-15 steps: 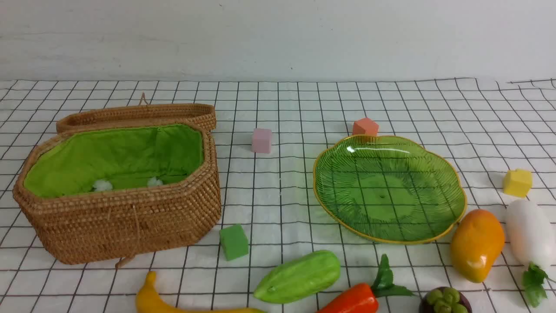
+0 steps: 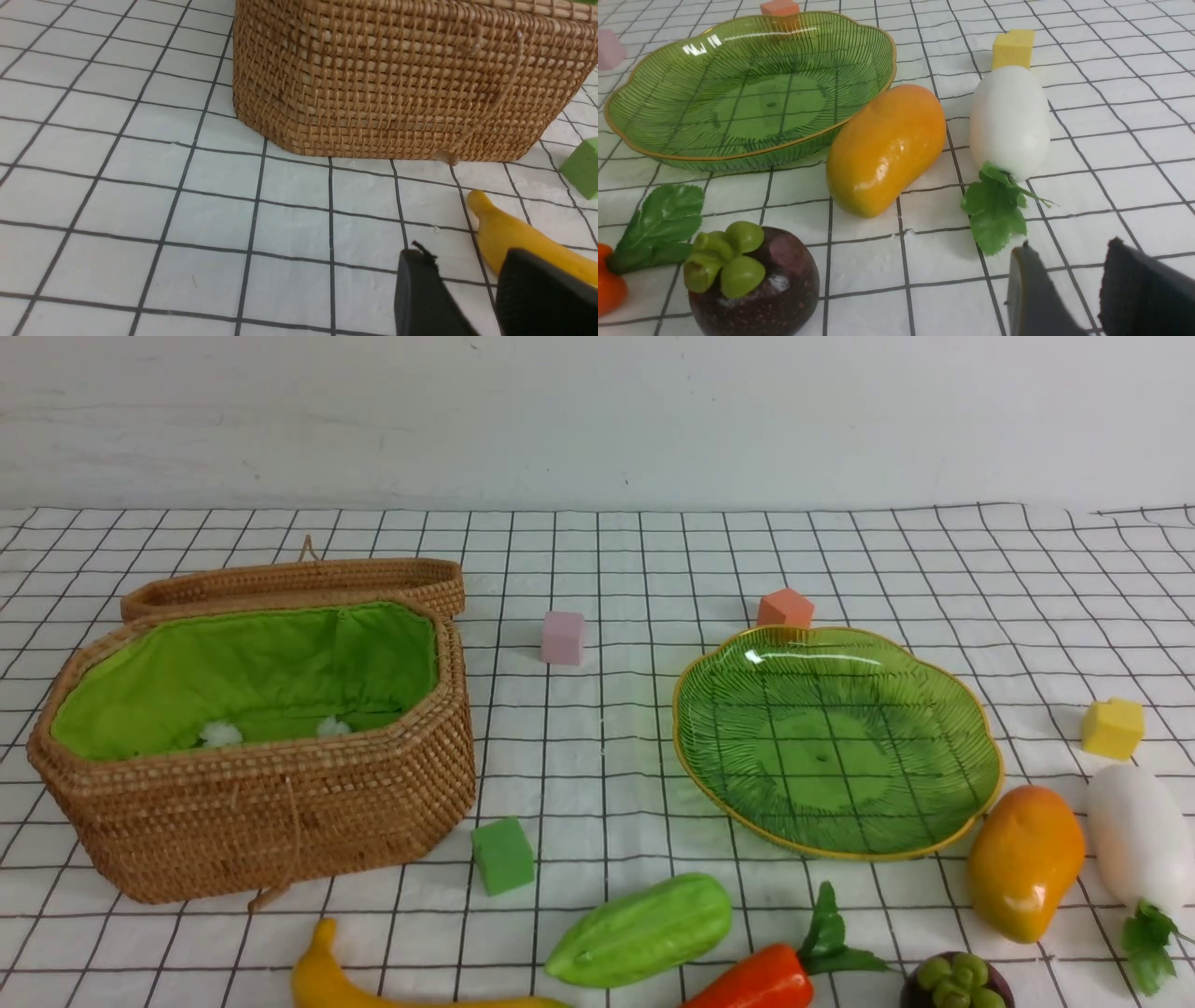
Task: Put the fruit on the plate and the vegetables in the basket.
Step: Take a daikon with your right arm and place it on the basket on the left.
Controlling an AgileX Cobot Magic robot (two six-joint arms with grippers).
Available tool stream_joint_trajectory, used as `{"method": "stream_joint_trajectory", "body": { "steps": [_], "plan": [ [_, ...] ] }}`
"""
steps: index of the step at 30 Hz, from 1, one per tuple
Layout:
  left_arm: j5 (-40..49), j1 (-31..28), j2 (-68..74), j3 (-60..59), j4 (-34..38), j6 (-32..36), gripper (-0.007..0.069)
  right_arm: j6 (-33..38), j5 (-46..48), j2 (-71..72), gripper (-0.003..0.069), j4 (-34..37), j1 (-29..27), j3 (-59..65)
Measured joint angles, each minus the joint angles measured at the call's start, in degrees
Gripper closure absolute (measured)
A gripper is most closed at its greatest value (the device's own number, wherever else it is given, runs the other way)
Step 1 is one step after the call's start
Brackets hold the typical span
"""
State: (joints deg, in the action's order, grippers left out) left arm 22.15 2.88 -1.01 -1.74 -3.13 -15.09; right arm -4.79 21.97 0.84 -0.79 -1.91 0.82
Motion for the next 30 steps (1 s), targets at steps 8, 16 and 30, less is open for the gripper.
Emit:
{"method": "stream_joint_trajectory", "body": {
  "steps": [8,16,30],
  "plan": [
    [0.0,0.0,0.0,0.0,0.0,0.0,0.0386,0.0,0.0,0.0,0.0414,0.0,0.0,0.0],
    [0.0,0.0,0.0,0.0,0.0,0.0,0.0386,0.0,0.0,0.0,0.0414,-4.0,0.0,0.0],
    [0.0,0.0,0.0,0.0,0.0,0.0,0.0386,0.0,-18.0,0.0,0.0414,-13.4,0.0,0.7]
  ]
}}
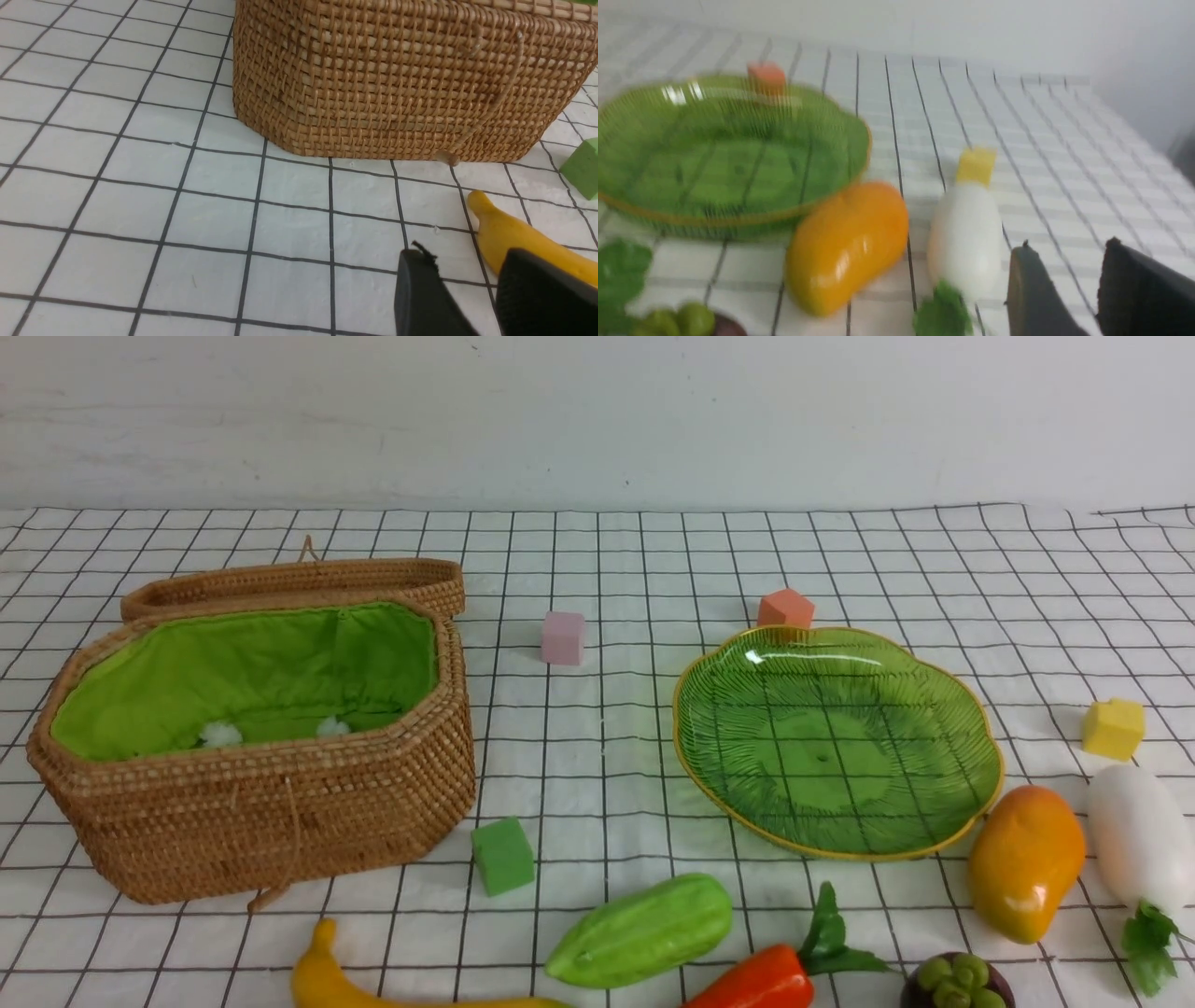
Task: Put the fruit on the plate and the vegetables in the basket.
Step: Take a daikon with your right arm and place it on the basket on the left.
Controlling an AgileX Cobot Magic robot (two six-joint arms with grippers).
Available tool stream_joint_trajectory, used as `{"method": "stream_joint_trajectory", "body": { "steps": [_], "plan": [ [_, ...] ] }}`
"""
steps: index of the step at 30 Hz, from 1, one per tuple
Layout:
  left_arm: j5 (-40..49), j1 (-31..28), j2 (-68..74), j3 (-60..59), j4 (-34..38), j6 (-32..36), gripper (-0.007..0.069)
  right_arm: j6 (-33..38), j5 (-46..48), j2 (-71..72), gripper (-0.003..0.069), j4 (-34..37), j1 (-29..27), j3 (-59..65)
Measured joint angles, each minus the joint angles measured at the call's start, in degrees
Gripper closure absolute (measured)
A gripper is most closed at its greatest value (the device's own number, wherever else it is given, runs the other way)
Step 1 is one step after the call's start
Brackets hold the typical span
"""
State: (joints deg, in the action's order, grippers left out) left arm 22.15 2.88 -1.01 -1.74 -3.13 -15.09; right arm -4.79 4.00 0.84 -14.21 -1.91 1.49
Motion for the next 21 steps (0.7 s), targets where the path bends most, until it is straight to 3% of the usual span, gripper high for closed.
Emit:
{"method": "stream_joint_trajectory", "body": {
  "steps": [7,10,15,18,21],
  "plan": [
    [0.0,0.0,0.0,0.0,0.0,0.0,0.0386,-0.2,-17.6,0.0,0.0414,-0.6,0.0,0.0],
    [0.0,0.0,0.0,0.0,0.0,0.0,0.0386,-3.3,-23.5,0.0,0.0414,-0.7,0.0,0.0],
    [0.0,0.0,0.0,0.0,0.0,0.0,0.0386,-13.5,-41.7,0.0,0.0414,-0.9,0.0,-1.8],
    [0.0,0.0,0.0,0.0,0.0,0.0,0.0386,-19.0,-42.0,0.0,0.0414,-1.0,0.0,-8.1],
    [0.0,0.0,0.0,0.0,0.0,0.0,0.0386,-26.3,-30.3,-2.3,0.0414,-0.9,0.0,-22.6]
  ]
}}
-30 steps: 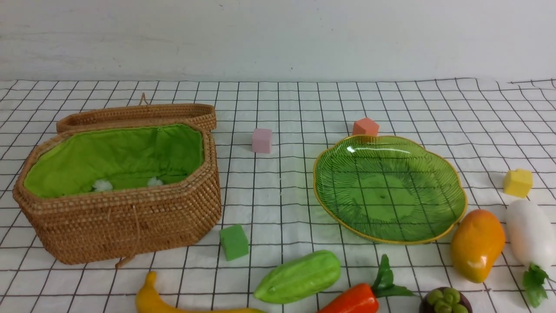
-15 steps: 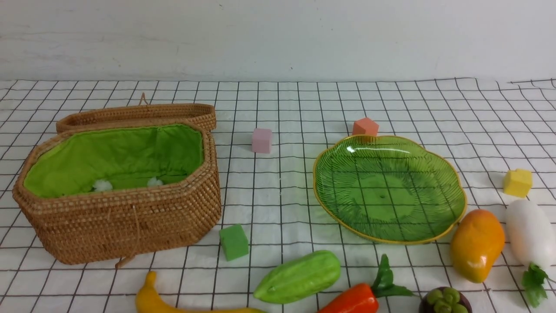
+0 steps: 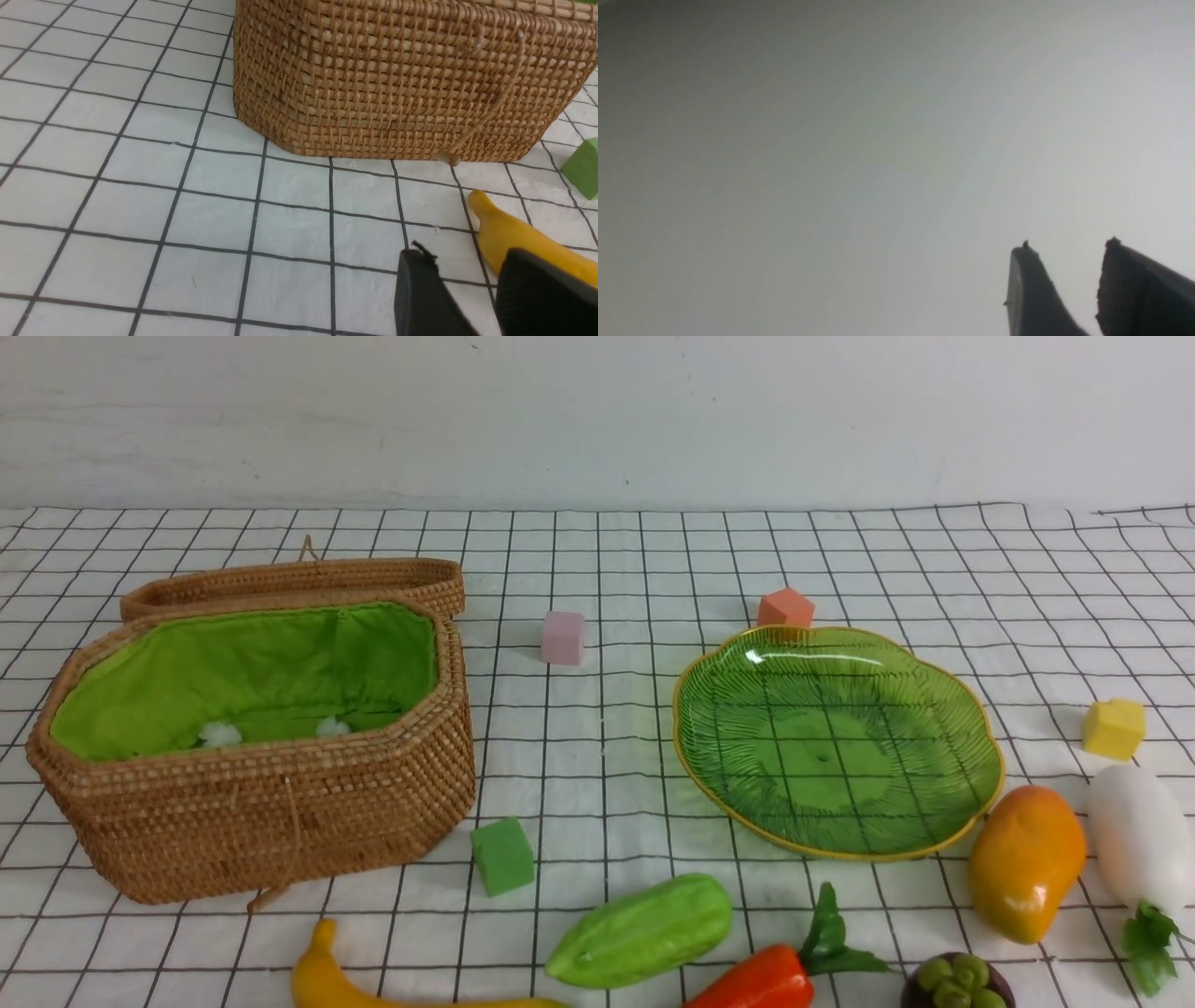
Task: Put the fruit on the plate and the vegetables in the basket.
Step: Take a daikon with your right arm and place it on the basket on the left.
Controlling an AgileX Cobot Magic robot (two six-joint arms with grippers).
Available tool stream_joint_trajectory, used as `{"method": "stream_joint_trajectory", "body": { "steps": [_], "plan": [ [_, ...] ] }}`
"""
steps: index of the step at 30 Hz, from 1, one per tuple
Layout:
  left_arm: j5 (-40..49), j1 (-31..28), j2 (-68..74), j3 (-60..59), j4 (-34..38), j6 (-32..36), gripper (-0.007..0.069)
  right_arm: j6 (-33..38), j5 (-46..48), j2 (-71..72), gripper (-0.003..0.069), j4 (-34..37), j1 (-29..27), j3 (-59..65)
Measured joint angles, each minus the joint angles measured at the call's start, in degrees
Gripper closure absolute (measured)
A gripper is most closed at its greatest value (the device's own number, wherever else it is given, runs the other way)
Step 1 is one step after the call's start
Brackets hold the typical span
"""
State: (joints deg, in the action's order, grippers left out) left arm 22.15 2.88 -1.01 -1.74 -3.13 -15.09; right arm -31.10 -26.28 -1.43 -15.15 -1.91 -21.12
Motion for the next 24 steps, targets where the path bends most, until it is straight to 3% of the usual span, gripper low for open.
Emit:
{"method": "stream_joint_trajectory", "body": {
  "steps": [3,6,7,11,14,20,24],
  "plan": [
    [0.0,0.0,0.0,0.0,0.0,0.0,0.0386,-2.7,19.6,-7.3,0.0414,-0.1,0.0,-17.3],
    [0.0,0.0,0.0,0.0,0.0,0.0,0.0386,-1.2,36.8,-15.8,0.0414,-2.7,0.0,-26.8],
    [0.0,0.0,0.0,0.0,0.0,0.0,0.0386,-1.0,38.0,-15.8,0.0414,-2.7,0.0,-27.3],
    [0.0,0.0,0.0,0.0,0.0,0.0,0.0386,4.7,58.9,-28.9,0.0414,-8.9,0.0,-31.2],
    [0.0,0.0,0.0,0.0,0.0,0.0,0.0386,5.1,62.4,-34.0,0.0414,-9.3,0.0,-29.5],
    [0.0,0.0,0.0,0.0,0.0,0.0,0.0386,2.9,65.0,-46.1,0.0408,0.4,0.0,-25.8],
    [0.0,0.0,0.0,0.0,0.0,0.0,0.0386,2.7,67.3,-56.9,0.034,2.8,0.0,-29.9]
  ]
}}
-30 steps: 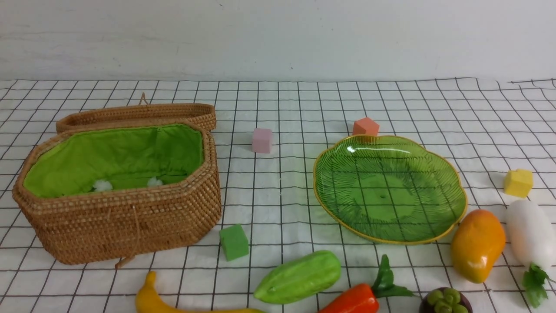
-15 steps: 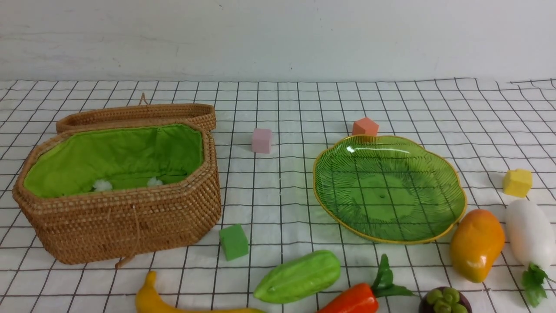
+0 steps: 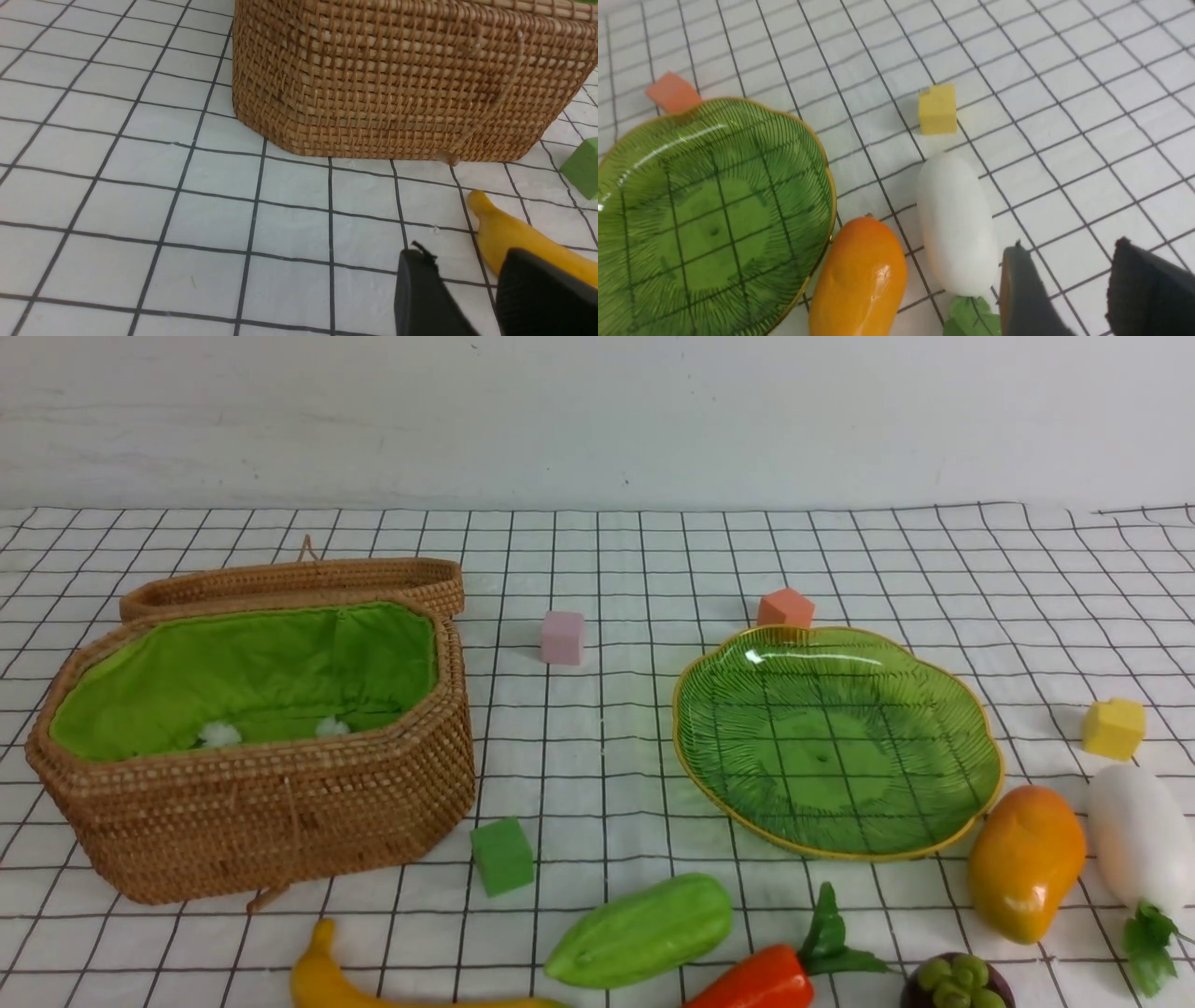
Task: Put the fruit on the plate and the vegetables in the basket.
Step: Take a daikon with your right arm and place it on the basket on the left.
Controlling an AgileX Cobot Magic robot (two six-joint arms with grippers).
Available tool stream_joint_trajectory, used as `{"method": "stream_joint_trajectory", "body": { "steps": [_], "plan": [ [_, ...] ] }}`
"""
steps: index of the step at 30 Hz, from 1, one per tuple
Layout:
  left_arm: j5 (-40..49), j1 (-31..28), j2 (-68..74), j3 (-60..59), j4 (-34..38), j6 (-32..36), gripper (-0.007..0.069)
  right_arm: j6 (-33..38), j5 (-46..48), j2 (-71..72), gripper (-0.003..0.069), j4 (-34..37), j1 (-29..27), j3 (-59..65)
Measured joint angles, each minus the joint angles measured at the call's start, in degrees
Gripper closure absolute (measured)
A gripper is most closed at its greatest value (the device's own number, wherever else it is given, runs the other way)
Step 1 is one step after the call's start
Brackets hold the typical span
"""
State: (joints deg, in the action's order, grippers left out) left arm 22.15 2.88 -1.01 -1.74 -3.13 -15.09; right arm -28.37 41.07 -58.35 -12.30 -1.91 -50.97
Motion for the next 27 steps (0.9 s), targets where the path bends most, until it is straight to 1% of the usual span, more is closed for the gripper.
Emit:
{"method": "stream_joint_trajectory", "body": {
  "steps": [4,9,13,17,22,27],
  "plan": [
    [0.0,0.0,0.0,0.0,0.0,0.0,0.0386,-0.2,3.0,-10.5,0.0221,0.2,0.0,-5.0],
    [0.0,0.0,0.0,0.0,0.0,0.0,0.0386,-0.2,4.2,-24.6,0.0071,-0.3,0.0,-10.1],
    [0.0,0.0,0.0,0.0,0.0,0.0,0.0386,-0.2,2.4,-31.8,0.0055,-0.3,0.0,-12.1],
    [0.0,0.0,0.0,0.0,0.0,0.0,0.0386,-0.2,-1.5,-36.7,0.0074,-0.3,-0.5,-12.3],
    [0.0,0.0,0.0,0.0,0.0,0.0,0.0386,-0.2,-5.0,-43.8,0.0109,-1.1,-3.8,-12.5],
    [0.0,0.0,0.0,0.0,0.0,0.0,0.0386,2.1,-5.7,-46.3,0.0129,2.0,-5.9,-13.4]
  ]
}}
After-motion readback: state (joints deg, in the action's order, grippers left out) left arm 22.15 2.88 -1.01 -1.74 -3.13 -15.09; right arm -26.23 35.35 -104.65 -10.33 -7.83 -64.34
